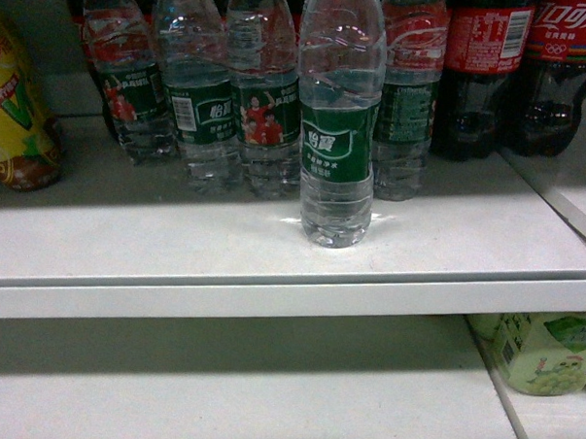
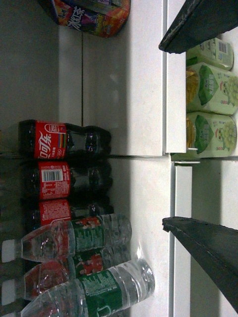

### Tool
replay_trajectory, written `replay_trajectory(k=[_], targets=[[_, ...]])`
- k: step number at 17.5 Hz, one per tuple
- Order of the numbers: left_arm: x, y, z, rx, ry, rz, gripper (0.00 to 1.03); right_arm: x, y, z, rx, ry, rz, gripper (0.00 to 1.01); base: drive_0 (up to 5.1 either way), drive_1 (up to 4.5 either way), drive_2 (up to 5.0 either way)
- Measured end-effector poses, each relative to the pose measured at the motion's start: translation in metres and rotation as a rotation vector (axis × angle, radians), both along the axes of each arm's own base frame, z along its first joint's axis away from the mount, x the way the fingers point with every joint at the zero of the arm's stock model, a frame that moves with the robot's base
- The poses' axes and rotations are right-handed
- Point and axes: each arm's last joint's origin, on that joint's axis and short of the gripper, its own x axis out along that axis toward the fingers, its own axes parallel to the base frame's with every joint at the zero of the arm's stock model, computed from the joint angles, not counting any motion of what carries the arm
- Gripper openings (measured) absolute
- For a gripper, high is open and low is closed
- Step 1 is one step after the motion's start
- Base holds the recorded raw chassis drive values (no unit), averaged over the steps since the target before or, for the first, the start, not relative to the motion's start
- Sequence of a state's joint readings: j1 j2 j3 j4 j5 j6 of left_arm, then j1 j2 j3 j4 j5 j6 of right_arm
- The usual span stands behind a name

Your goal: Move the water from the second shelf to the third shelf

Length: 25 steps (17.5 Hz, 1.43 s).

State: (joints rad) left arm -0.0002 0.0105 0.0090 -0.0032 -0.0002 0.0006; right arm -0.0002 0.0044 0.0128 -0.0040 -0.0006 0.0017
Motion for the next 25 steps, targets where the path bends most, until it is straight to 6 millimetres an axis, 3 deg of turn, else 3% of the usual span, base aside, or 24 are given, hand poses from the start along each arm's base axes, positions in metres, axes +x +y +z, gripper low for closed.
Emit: replay_trajectory(k=[12, 14, 15, 19, 25], targets=[[0.000, 0.000, 0.000, 0.000, 0.000, 0.000, 0.98, 0.000, 0.000, 0.000, 0.000, 0.000, 0.000, 0.98, 0.0, 0.00, 0.0], [0.000, 0.000, 0.000, 0.000, 0.000, 0.000, 0.98, 0.003, -0.003, -0.003, 0.086, 0.070, 0.066, 0.98, 0.0, 0.00, 0.0], [0.000, 0.000, 0.000, 0.000, 0.000, 0.002, 0.98, 0.008, -0.006, 0.002, 0.141, 0.081, 0.075, 0.98, 0.0, 0.00, 0.0], [0.000, 0.000, 0.000, 0.000, 0.000, 0.000, 0.98, 0.033, -0.013, 0.055, 0.141, -0.063, 0.115, 0.98, 0.0, 0.00, 0.0], [0.000, 0.000, 0.000, 0.000, 0.000, 0.000, 0.98, 0.051, 0.004, 0.049, 0.122, -0.026, 0.193, 0.98, 0.0, 0.00, 0.0]])
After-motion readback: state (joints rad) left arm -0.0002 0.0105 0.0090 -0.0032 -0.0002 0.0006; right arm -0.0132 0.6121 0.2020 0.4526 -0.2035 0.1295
